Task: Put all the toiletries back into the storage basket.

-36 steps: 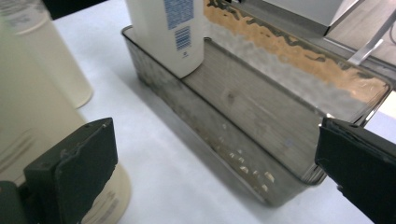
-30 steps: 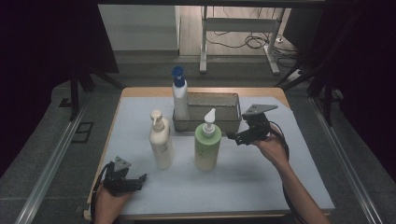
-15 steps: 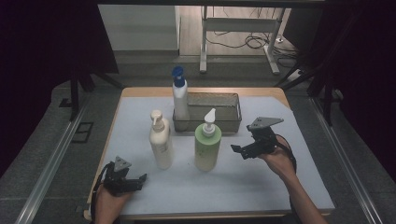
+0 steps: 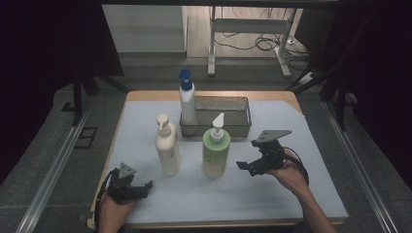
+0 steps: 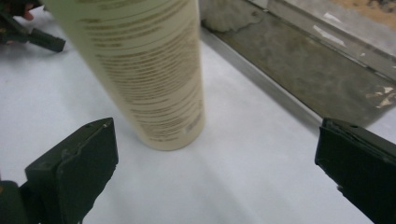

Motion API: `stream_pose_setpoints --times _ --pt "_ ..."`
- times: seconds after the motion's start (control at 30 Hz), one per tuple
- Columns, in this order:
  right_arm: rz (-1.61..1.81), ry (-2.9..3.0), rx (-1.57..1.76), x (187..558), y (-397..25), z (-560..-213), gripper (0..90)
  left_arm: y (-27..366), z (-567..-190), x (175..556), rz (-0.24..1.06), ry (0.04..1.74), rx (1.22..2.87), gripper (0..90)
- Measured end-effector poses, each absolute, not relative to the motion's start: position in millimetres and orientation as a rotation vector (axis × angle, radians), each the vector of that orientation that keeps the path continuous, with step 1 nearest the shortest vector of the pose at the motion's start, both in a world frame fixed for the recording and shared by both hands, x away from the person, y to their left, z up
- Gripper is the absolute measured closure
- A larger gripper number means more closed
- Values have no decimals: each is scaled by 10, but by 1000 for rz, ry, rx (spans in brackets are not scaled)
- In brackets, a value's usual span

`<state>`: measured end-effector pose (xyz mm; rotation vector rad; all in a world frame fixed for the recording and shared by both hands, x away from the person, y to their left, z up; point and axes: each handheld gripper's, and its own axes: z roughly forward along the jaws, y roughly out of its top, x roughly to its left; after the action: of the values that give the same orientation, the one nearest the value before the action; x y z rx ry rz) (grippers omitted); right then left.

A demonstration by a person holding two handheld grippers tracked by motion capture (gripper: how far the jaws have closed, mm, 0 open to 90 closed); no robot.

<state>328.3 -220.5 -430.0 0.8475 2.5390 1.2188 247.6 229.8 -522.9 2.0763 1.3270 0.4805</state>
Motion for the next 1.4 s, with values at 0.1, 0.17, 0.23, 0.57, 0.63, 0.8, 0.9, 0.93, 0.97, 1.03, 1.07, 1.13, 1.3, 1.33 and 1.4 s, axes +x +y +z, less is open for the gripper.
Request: stream_pose_setpoints --times 0.1,0.17,0.23,0.57,0.63,0.8,0.9,0.93,0.97,1.03,1.07,1.13,1.3,1.33,1.4 --pt "1224 2549 831 3239 -2150 -4297 0 2301 -5228 2478 483 1322 2080 121" --pt "1226 2569 827 3225 -2105 -4296 4 2301 -5228 2478 483 1323 2079 122" --pt "1229 2579 820 3209 -2064 -4296 4 2301 -5228 2478 483 1323 2079 122" --pt "1257 2614 755 3166 -1838 -4289 5 2300 -5229 2478 483 1324 2078 122" --pt "1262 2614 743 3173 -1792 -4276 14 2299 -5230 2478 483 1324 2075 121" --pt "1286 2591 733 3199 -1711 -4251 40 2298 -5230 2478 483 1325 2074 121" --pt "1298 2576 736 3231 -1658 -4249 43 2299 -5230 2478 483 1325 2075 121" --pt "1305 2571 738 3241 -1642 -4249 43 2299 -5230 2479 483 1325 2075 122" --pt "1307 2566 739 3253 -1626 -4248 44 2299 -5230 2478 483 1325 2075 122" --pt "1317 2552 741 3274 -1593 -4247 46 2299 -5230 2479 483 1325 2075 122" --pt "1323 2549 741 3287 -1575 -4247 47 2299 -5230 2479 483 1325 2074 121" --pt "1327 2538 739 3313 -1531 -4251 53 2299 -5230 2479 483 1325 2075 122" --pt "1345 2526 733 3343 -1442 -4269 68 2299 -5230 2479 483 1325 2075 121" --pt "1346 2524 731 3345 -1429 -4273 70 2299 -5229 2479 483 1325 2076 122" --pt "1339 2511 728 3350 -1395 -4281 84 2299 -5230 2479 483 1325 2075 121"
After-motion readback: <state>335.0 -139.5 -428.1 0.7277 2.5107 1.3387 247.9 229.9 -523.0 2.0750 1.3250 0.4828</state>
